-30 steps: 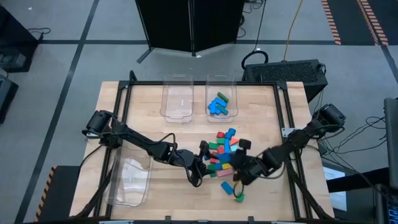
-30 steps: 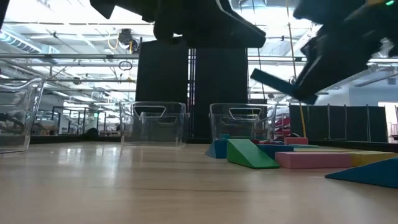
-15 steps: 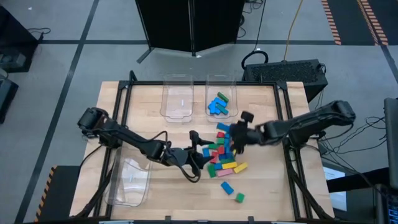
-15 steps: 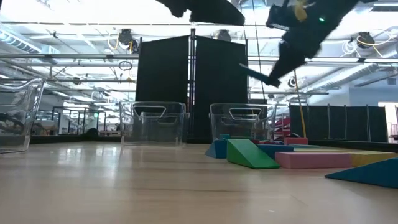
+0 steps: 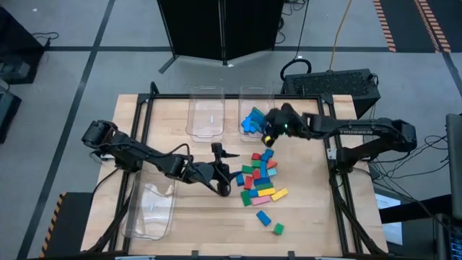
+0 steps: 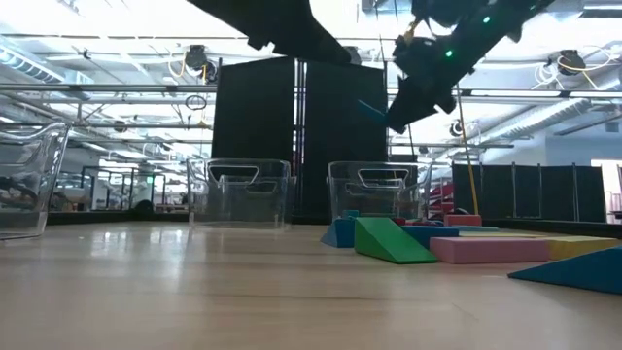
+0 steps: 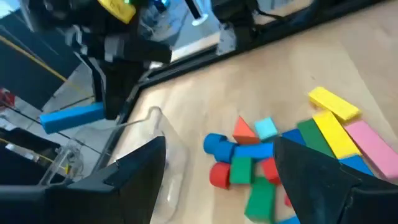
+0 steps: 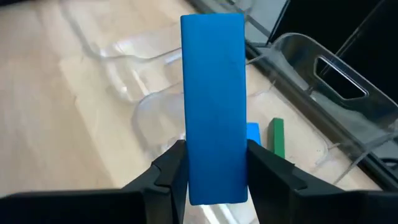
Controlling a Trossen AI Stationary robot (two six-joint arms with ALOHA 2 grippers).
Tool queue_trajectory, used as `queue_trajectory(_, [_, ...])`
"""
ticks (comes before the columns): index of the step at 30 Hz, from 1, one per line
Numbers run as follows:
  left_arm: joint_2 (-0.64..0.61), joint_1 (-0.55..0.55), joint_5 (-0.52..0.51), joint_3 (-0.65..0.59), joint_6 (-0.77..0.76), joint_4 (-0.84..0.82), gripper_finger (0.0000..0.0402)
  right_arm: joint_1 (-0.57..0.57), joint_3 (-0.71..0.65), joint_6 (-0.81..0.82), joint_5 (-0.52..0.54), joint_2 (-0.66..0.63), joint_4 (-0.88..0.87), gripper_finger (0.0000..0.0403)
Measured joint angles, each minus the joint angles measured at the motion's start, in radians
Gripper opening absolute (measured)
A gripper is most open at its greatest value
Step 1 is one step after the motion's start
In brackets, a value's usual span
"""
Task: Sort blocks by size
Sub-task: Put the blue rectangular block into the top right transparent bin
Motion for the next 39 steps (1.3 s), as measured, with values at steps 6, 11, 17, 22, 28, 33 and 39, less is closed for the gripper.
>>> queue_trajectory(6, [-0.032,0.031,0.018,-0.053,-0.041,-0.004,0.0297,-0.143,0.004,0.006,-0.111,0.061,0.076,0.0123])
queue_trajectory(11, [-0.051,0.066,0.020,-0.107,-0.071,0.007,0.0297,-0.249,0.029,0.067,-0.231,0.147,0.076,0.0123])
queue_trajectory(17, [-0.053,0.096,0.021,-0.147,-0.097,0.030,0.0297,-0.306,0.135,0.051,-0.295,0.266,0.015,0.0123])
queue_trajectory(22, [-0.054,0.110,0.021,-0.150,-0.135,0.000,0.0297,-0.323,0.225,0.028,-0.334,0.365,-0.083,0.0123])
queue_trajectory(28, [-0.095,0.108,0.021,-0.150,-0.152,-0.071,0.0297,-0.325,0.318,0.003,-0.340,0.486,-0.182,0.0123])
queue_trajectory(33, [-0.128,0.108,0.021,-0.150,-0.175,-0.107,0.0297,-0.325,0.366,-0.053,-0.339,0.541,-0.204,0.0129])
queue_trajectory(39, [-0.131,0.108,-0.059,-0.150,-0.147,-0.130,0.0297,-0.325,0.374,-0.081,-0.339,0.555,-0.222,0.0165])
